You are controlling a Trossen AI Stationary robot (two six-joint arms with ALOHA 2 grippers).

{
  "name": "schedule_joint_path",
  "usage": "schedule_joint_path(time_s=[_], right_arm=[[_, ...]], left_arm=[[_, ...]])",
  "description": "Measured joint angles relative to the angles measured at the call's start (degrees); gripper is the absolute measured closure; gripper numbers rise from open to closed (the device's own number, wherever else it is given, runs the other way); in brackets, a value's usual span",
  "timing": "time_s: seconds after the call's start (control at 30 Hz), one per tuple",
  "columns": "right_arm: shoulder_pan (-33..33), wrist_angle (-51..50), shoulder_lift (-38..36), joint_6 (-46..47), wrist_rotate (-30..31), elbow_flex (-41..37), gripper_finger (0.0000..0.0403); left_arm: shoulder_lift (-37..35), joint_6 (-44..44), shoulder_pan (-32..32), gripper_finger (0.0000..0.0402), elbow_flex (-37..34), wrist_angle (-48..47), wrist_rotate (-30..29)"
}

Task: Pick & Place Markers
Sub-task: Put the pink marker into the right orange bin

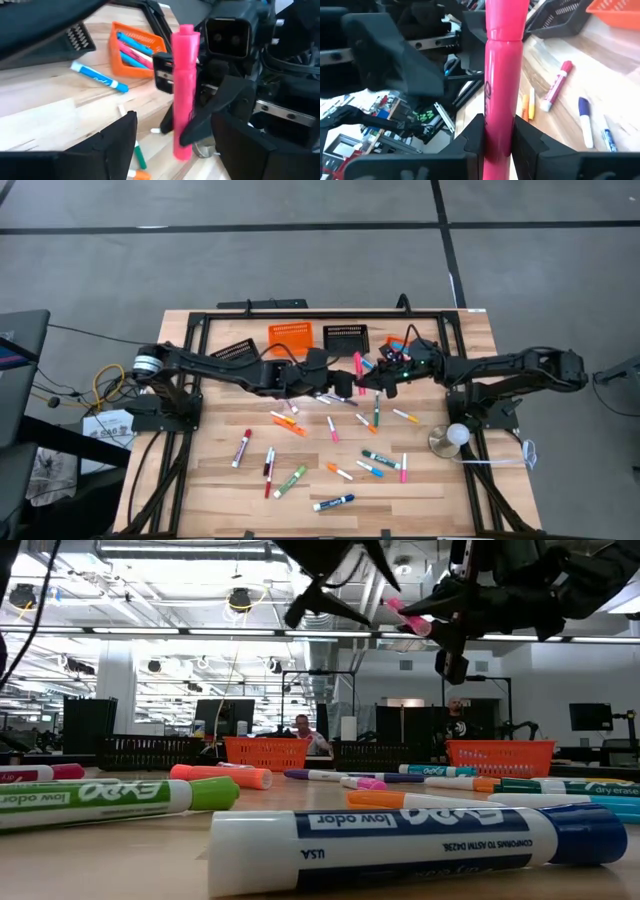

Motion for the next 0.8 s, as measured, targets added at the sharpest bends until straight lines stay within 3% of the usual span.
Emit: schedule_joint_path(time_s=[0.23, 0.47, 0.8], right_arm=[[-3.43, -6.81, -4.72, -2.85, -0.6, 0.0, 0.0349], [-7.7, -14.87, -8.98, -6.09, -4.91, 0.02, 0.0349], [-12.7, -24.59, -12.97, -10.49, -7.37, 0.02, 0.0349]], left_arm=[[-10.13, -4.14, -2.32, 0.0148, -10.42, 0.75, -7.58], [-18.45, -6.7, -6.16, 0.0153, -20.18, 6.42, -14.23], [-21.1, -7.82, -8.45, 0.0157, -24.45, 9.46, -19.1]])
